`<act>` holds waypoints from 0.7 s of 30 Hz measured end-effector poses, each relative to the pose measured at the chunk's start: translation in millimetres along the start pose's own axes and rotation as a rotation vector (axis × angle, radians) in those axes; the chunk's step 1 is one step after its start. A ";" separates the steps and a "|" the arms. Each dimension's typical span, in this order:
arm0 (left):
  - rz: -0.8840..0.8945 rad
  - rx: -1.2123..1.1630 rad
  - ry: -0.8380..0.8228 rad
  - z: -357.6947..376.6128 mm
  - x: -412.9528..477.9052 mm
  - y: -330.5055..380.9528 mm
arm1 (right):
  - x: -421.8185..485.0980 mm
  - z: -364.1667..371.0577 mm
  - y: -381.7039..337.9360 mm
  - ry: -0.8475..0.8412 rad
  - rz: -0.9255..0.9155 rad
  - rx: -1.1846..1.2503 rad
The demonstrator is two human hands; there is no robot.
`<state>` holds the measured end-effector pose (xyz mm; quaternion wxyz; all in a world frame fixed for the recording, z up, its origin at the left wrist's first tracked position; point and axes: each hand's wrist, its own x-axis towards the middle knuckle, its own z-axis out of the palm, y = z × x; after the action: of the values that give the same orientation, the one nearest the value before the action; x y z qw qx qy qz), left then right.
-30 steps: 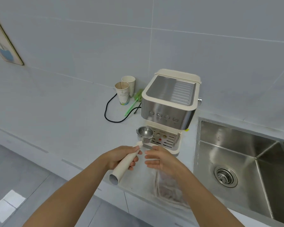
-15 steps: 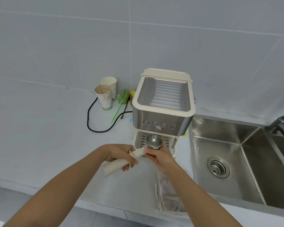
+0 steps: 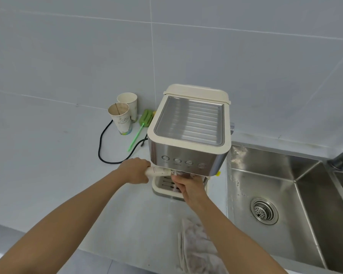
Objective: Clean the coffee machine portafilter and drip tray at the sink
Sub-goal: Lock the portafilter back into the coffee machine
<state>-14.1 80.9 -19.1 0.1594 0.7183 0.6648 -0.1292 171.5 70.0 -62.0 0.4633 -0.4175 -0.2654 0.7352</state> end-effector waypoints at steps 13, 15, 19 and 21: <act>0.138 0.093 0.031 -12.5 39.1 -16.1 | 15.6 7.3 -5.2 0.121 -0.091 0.123; 0.150 0.079 0.037 -12.3 44.0 -18.1 | 16.0 8.9 -5.8 0.119 -0.110 0.108; 0.146 0.075 0.051 -11.1 50.0 -20.8 | 16.9 10.7 -5.6 0.152 -0.111 0.070; 0.136 0.073 0.063 -10.0 51.8 -21.6 | 17.5 12.3 -5.5 0.175 -0.113 0.057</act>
<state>-31.6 133.8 -31.7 0.1206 0.7709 0.6139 -0.1197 159.6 88.1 -57.8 0.5374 -0.4511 -0.2259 0.6758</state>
